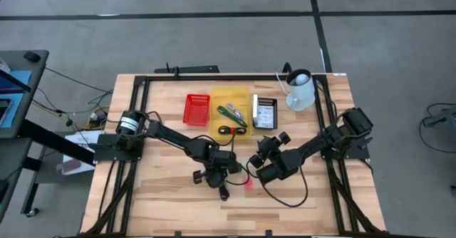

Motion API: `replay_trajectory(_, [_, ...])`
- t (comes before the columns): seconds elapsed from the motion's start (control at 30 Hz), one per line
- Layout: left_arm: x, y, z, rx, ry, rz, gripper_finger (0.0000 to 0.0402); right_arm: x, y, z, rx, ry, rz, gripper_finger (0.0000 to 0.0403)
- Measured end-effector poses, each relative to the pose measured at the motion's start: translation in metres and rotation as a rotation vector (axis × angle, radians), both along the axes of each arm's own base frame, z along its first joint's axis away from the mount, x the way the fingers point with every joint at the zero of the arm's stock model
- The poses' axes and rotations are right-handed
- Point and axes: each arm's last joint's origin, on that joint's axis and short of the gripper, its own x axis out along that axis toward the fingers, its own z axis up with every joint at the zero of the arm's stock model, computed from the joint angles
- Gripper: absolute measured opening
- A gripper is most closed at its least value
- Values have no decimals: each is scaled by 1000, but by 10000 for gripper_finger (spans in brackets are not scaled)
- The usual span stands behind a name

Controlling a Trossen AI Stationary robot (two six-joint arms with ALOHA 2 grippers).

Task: Pick and place items into bin
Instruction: Put the black charger cable into the yellow bin

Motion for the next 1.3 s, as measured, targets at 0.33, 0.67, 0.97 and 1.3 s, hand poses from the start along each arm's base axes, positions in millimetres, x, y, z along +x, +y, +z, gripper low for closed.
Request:
replay_trajectory(0.33, [-10,2,10,140,43,79,49,0,-4,0,-7,11,-14,140])
replay_trajectory(0.67, [-31,-9,45,565,-70,133,48,0,-4,0,-9,13,-14,137])
replay_trajectory(0.97, [-50,-13,54,1009,-83,135,50,0,-4,0,-9,13,-13,139])
replay_trajectory(1.3, [-56,-1,81,1261,-177,198,48,4,-3,5,-7,9,-13,138])
